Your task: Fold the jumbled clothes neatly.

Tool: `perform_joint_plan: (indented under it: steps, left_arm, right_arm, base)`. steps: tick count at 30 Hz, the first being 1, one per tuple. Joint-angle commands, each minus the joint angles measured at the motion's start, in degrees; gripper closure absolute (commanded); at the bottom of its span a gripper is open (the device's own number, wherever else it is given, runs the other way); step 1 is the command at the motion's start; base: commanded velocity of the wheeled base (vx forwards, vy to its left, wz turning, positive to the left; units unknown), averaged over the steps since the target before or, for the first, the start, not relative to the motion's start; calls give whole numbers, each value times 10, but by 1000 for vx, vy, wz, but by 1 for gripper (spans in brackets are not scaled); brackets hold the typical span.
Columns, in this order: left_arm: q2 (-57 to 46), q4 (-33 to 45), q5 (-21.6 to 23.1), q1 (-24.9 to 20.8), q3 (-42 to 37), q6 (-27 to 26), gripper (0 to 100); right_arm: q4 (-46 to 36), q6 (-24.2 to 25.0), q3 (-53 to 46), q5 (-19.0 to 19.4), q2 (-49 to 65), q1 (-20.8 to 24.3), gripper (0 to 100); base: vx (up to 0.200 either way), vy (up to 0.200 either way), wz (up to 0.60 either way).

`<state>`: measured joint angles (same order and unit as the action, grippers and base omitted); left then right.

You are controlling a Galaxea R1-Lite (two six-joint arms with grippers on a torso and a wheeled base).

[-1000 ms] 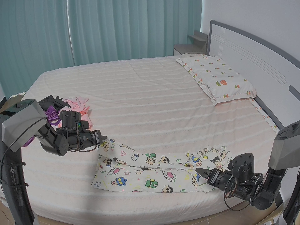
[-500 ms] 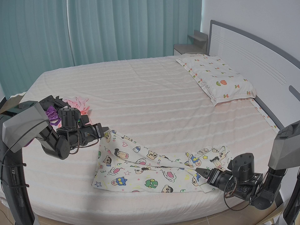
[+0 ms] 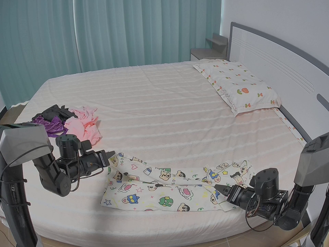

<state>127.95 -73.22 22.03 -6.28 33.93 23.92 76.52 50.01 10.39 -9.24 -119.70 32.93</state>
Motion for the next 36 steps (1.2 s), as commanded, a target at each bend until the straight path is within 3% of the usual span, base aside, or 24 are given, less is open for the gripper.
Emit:
perform_joint_plan:
  steps: [1,8,17,21,22,31,36]
  left_arm:
    - [0,-34,5,1,-56,-2,100]
    - [47,-121,3,7,-102,-24,100]
    - [91,-168,5,9,-145,-52,100]
    - [91,-168,5,11,-151,-54,100]
    - [92,-168,7,18,-168,-79,100]
    - [124,-168,7,19,-191,-123,100]
    - [145,-168,6,19,-182,-124,100]
  right_arm:
    - [0,0,0,0,1,0,0]
    - [0,0,-2,0,2,8,0]
    - [3,0,-5,0,2,8,0]
    - [3,0,-5,0,2,8,0]
    - [3,-1,-5,0,2,8,0]
    - [3,0,-8,0,2,14,0]
    - [3,0,-8,0,2,14,0]
  base:
    - [0,0,0]
    - [0,0,0]
    - [0,0,0]
    - [0,0,0]
    - [0,0,0]
    - [0,0,0]
    - [0,0,0]
